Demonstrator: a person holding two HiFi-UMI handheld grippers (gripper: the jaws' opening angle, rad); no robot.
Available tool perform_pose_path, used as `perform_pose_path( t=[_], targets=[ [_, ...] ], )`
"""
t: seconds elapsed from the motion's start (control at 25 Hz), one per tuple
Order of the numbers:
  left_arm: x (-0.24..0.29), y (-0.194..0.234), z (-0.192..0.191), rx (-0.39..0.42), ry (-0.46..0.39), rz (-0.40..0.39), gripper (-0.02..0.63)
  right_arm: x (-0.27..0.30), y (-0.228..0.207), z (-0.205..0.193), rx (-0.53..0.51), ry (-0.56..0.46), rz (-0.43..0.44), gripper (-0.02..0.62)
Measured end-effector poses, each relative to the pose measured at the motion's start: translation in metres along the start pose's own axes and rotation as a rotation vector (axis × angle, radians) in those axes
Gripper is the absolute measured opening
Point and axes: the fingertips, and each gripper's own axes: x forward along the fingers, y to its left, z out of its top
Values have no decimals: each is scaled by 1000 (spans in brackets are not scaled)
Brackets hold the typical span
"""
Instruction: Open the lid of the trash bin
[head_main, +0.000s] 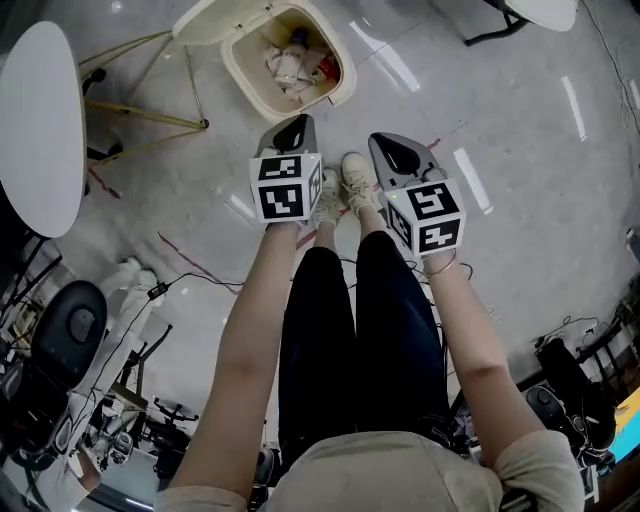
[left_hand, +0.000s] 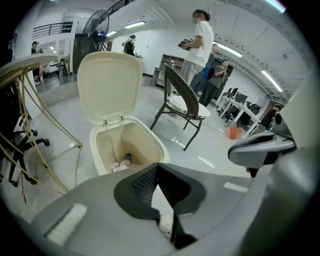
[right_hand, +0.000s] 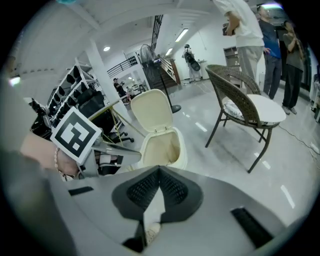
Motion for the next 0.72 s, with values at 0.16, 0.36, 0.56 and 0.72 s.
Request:
perform_pose_path(
  t=[0.16, 0.36, 0.56, 0.72],
  targets=[
    [-40, -10, 22, -14, -51, -28, 3, -24, 16, 27, -26, -28, -4, 6],
    [-88, -22, 48, -24, -106, -48, 3, -55, 38, 57, -48, -59, -8, 6],
    [-147, -36, 81, -37, -205, -69, 3, -92, 62, 91, -75, -108, -16, 6],
    [-188, -47, 105, -34, -279, -81, 3, -120, 78, 121, -110, -156, -19, 6]
  ],
)
